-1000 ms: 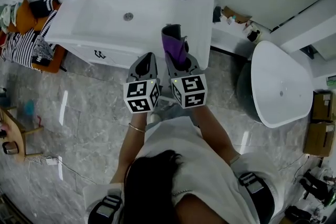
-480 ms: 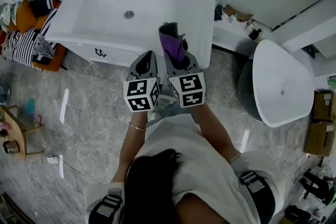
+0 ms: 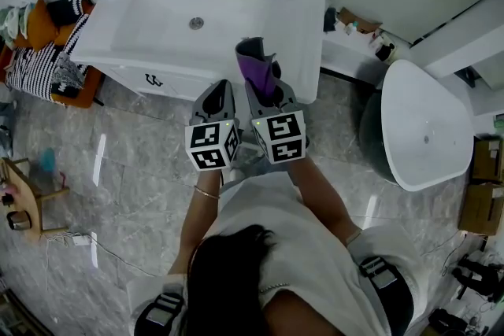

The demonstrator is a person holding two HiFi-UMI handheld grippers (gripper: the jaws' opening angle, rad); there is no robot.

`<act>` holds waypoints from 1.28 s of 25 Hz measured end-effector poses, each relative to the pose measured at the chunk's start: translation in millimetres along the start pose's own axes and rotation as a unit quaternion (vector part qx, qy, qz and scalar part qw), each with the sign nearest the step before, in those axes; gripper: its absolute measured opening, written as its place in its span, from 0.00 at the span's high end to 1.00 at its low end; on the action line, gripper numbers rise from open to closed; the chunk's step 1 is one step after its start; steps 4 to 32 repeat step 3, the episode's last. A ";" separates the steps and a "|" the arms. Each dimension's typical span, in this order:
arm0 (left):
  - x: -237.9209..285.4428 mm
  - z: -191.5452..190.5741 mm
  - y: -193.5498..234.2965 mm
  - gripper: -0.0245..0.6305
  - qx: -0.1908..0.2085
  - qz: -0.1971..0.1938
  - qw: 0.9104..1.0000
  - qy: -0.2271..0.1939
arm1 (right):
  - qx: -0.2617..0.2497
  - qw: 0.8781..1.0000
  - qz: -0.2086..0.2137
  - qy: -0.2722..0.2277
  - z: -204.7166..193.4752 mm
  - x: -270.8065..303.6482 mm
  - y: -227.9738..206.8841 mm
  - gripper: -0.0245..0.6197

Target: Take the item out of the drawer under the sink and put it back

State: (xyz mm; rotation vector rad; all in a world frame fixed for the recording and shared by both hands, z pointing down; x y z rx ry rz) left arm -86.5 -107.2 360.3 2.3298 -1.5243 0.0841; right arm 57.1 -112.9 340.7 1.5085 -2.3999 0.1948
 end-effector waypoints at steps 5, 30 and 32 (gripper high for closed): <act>-1.9 -1.0 1.6 0.96 -0.002 0.002 1.000 -0.001 | 0.000 1.000 0.004 0.000 -1.0 -0.3 1.7 0.83; -1.9 -1.0 1.6 0.96 -0.002 0.002 1.000 -0.001 | 0.000 1.000 0.004 0.000 -1.0 -0.3 1.7 0.83; -1.9 -1.0 1.6 0.96 -0.002 0.002 1.000 -0.001 | 0.000 1.000 0.004 0.000 -1.0 -0.3 1.7 0.83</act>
Point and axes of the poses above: the fingertips, and each gripper's own axes: x forward along the fingers, y to its left, z out of its top, the point moved 10 cm from there along -x, backward along the fingers, and after that the axes turned 3 degrees about -z, right-handed, at the moved point
